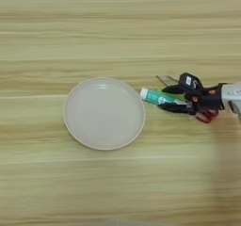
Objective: Move the objects on the table
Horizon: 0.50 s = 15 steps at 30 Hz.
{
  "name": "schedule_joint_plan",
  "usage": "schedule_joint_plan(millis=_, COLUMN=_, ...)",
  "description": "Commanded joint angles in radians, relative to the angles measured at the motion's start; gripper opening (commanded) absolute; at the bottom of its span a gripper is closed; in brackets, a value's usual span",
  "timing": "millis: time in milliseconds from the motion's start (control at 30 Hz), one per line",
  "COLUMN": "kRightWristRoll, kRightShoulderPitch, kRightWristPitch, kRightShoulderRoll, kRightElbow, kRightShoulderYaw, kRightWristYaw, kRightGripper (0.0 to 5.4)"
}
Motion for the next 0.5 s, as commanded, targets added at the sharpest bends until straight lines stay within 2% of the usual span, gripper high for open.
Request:
schedule_joint_plan(millis=33, kRightWristRoll=-0.042, kRightShoulderPitch=-0.032, kRightWristPitch=0.009, kRightShoulderRoll=-0.021, kRightElbow=-0.012, kRightShoulderYaw=0.023, kRightWristYaw=-0.041, kRightGripper=2.31)
schedule_joint_plan(millis=367, kRightWristRoll=-0.032, kRightShoulderPitch=-0.031, kRightWristPitch=0.011, kRightShoulderRoll=-0.021, kRightElbow=-0.044, kRightShoulderYaw=0.027, kRightWristYaw=-0.043, kRightGripper=1.7)
schedule_joint_plan(millis=500, kRightWristRoll=-0.027, kRightShoulderPitch=-0.028, kRightWristPitch=0.015, kRightShoulderRoll=-0.019, kRightElbow=-0.058, kRightShoulderYaw=0.027, kRightWristYaw=-0.039, kRightGripper=1.68)
